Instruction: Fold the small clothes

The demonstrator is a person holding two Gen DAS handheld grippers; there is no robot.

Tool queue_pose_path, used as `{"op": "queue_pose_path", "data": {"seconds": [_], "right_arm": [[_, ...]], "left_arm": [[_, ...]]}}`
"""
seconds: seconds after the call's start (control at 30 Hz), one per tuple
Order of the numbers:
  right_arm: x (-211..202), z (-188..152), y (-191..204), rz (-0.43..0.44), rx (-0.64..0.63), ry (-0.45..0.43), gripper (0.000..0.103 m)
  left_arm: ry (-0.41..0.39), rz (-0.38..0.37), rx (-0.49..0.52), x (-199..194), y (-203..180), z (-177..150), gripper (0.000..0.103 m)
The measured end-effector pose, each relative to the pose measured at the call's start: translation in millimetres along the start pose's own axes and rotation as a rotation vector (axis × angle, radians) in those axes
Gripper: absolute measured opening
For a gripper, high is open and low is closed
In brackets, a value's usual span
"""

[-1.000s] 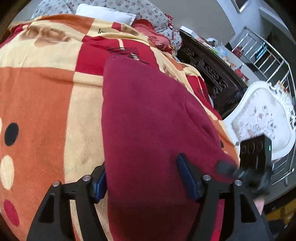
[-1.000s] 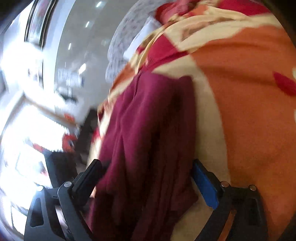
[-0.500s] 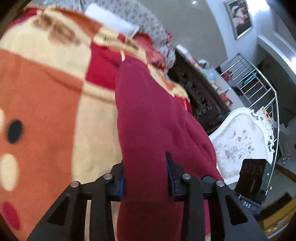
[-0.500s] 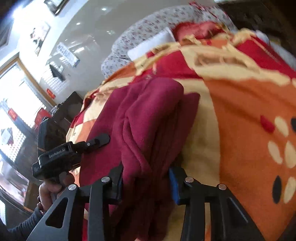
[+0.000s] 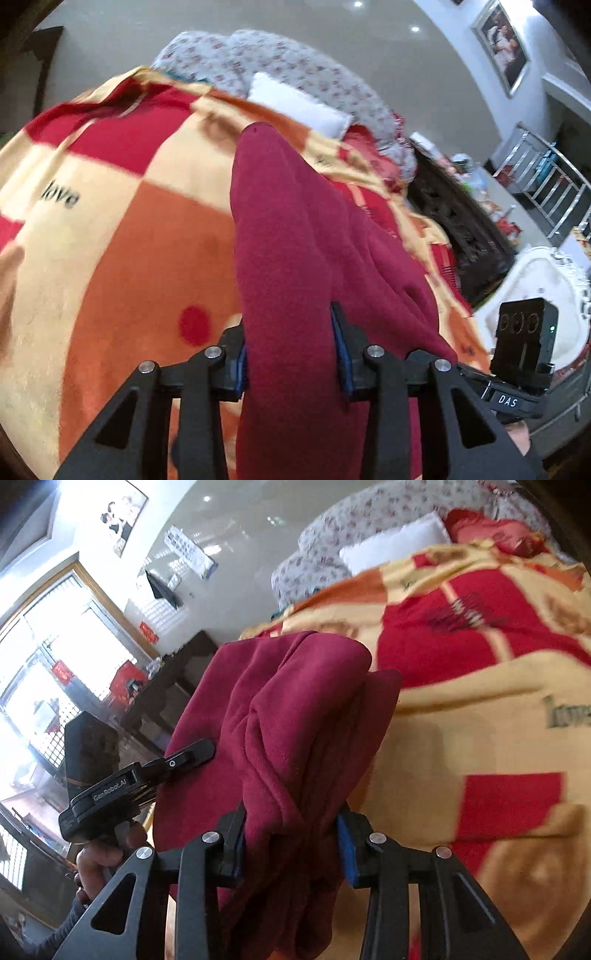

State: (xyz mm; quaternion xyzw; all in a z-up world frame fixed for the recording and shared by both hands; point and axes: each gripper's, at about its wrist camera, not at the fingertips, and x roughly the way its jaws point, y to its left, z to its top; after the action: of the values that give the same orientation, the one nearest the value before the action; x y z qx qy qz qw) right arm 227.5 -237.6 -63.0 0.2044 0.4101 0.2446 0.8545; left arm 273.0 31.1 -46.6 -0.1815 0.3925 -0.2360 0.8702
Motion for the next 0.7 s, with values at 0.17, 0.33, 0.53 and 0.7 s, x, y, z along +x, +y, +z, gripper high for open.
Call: {"op": "queue_pose_path", "data": {"seconds": [0.17, 0.33, 0.53, 0.7], "right_arm": [[27.4, -17.9, -40.8, -0.014, 0.067, 0.041, 0.051], [18.7, -16.3, -38.5, -0.037, 0.056, 0.045, 0.054], [-30.9, -5.2, 31.1, -0.264, -0.301, -0.076, 0.055], [-20.2, -13.0, 88.7, -0.247, -0.623, 0.017, 0.013]], "left_arm": [[0.014, 0.048, 0.027, 26.5, 12.3, -22.3, 0.056], [0.005, 0.115, 0.099, 15.2, -0.5, -21.6, 0.069], [-0.163, 0.157, 0.200, -31.1, -19.2, -17.0, 0.064], [-0.120, 0.118, 0.126, -12.7, -20.1, 2.2, 0.016]]}}
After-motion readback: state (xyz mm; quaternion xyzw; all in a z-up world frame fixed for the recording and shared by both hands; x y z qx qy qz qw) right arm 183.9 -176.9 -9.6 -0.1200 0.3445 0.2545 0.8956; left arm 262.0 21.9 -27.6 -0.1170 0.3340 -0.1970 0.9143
